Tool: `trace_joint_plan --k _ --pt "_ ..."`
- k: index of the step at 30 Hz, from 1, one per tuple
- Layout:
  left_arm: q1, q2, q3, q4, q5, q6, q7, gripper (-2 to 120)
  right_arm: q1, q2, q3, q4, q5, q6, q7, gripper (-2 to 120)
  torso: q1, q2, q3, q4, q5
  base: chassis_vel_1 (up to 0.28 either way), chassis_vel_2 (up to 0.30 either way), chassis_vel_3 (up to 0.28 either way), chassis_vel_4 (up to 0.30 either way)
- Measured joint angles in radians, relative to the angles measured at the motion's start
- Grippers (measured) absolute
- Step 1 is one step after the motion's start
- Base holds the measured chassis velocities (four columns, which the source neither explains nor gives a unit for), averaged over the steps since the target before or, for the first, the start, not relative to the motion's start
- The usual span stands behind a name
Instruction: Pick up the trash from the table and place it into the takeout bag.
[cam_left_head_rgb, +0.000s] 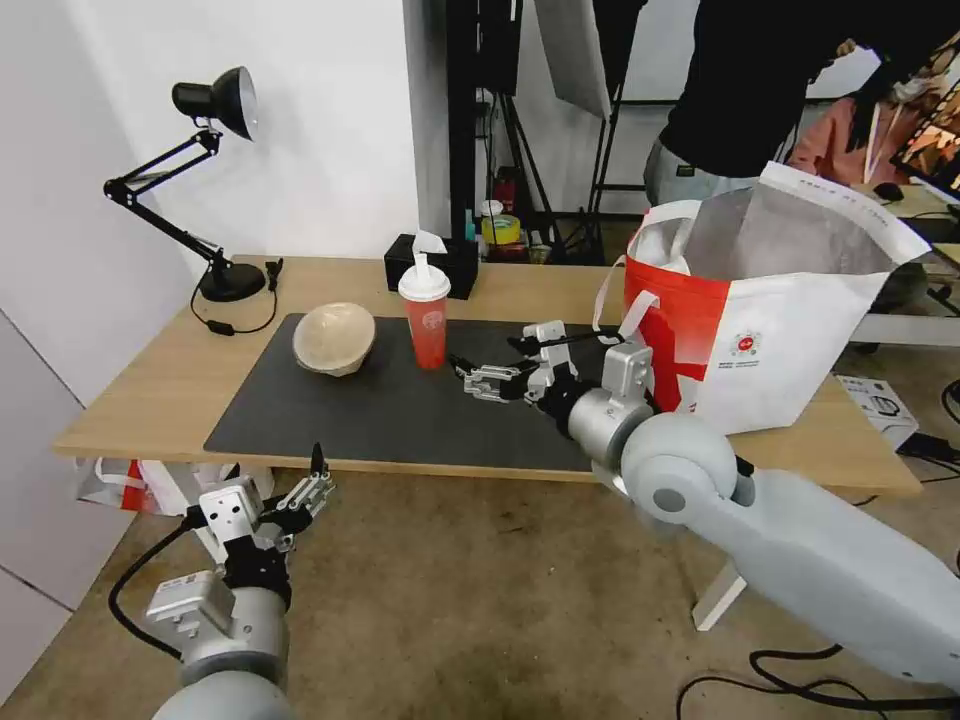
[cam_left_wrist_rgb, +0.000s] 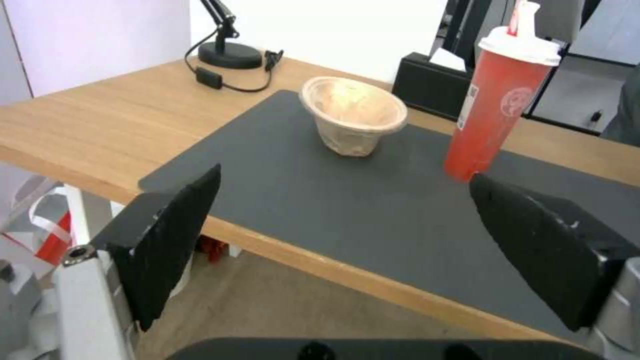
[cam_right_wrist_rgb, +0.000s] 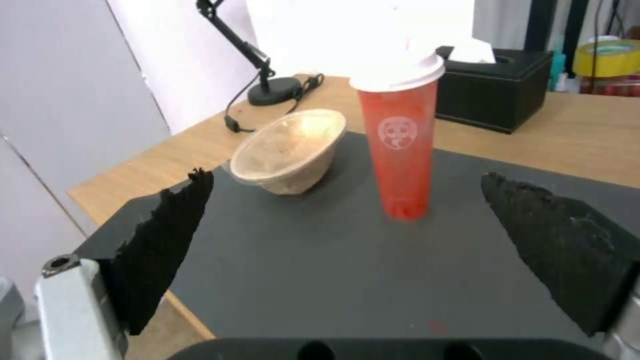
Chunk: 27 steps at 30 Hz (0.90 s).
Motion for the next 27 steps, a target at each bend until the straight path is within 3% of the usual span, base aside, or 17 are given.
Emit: trace_joint_plan --k 8,15,27 --pt "0.001 -0.004 0.002 0.002 0.001 0.0 0.0 100 -0.019 0.046 -0.017 -0.021 -0.062 0.035 -0.032 100 0.0 0.0 0.0 0.0 0.0 0.0 0.0 0.0 0.0" --pt "0.0 -0.001 0.001 -0.002 -0.007 0.002 0.002 100 -0.077 0.144 -0.006 -0.06 -0.18 0.07 -0.062 100 0.0 0.0 0.0 0.0001 0.0 0.0 0.0 0.0 0.0" --pt "-0.015 0.006 0.002 0.012 -0.025 0.002 0.0 100 -0.075 0.159 0.001 -0.089 -0.208 0.058 -0.035 100 0.0 0.0 0.0 0.0 0.0 0.0 0.0 0.0 0.0"
